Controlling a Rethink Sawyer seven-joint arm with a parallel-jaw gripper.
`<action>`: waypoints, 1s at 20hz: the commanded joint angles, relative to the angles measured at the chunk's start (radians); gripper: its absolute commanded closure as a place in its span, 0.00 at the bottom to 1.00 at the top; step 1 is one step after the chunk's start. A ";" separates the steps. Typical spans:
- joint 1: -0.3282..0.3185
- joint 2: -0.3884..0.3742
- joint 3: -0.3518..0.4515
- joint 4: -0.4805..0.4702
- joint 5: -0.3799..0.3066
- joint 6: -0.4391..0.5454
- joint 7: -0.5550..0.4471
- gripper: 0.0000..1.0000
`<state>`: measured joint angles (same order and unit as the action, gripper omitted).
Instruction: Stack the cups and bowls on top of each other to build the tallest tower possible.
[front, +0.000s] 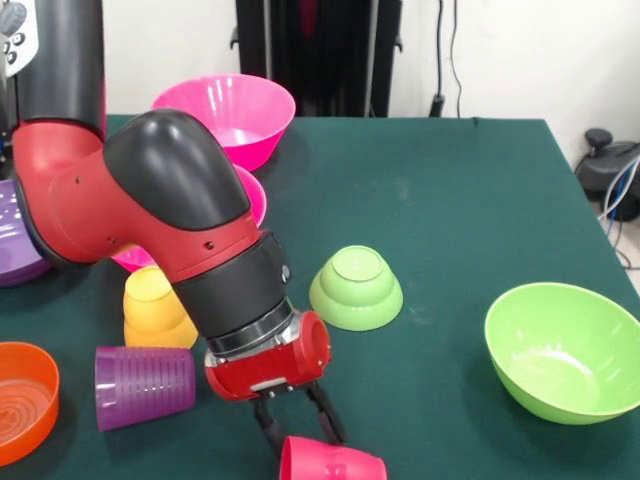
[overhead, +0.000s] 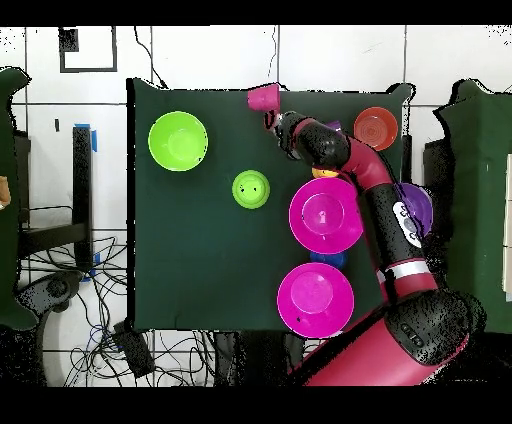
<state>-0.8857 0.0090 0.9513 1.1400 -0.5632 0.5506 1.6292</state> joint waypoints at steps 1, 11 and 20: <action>0.015 -0.021 -0.044 -0.043 -0.078 0.021 -0.258 0.00; 0.013 -0.012 -0.029 -0.035 -0.085 -0.062 -0.205 1.00; 0.021 -0.002 -0.022 -0.053 -0.082 -0.060 -0.220 1.00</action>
<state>-0.8883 -0.0041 0.9513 1.1403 -0.5724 0.5196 1.6292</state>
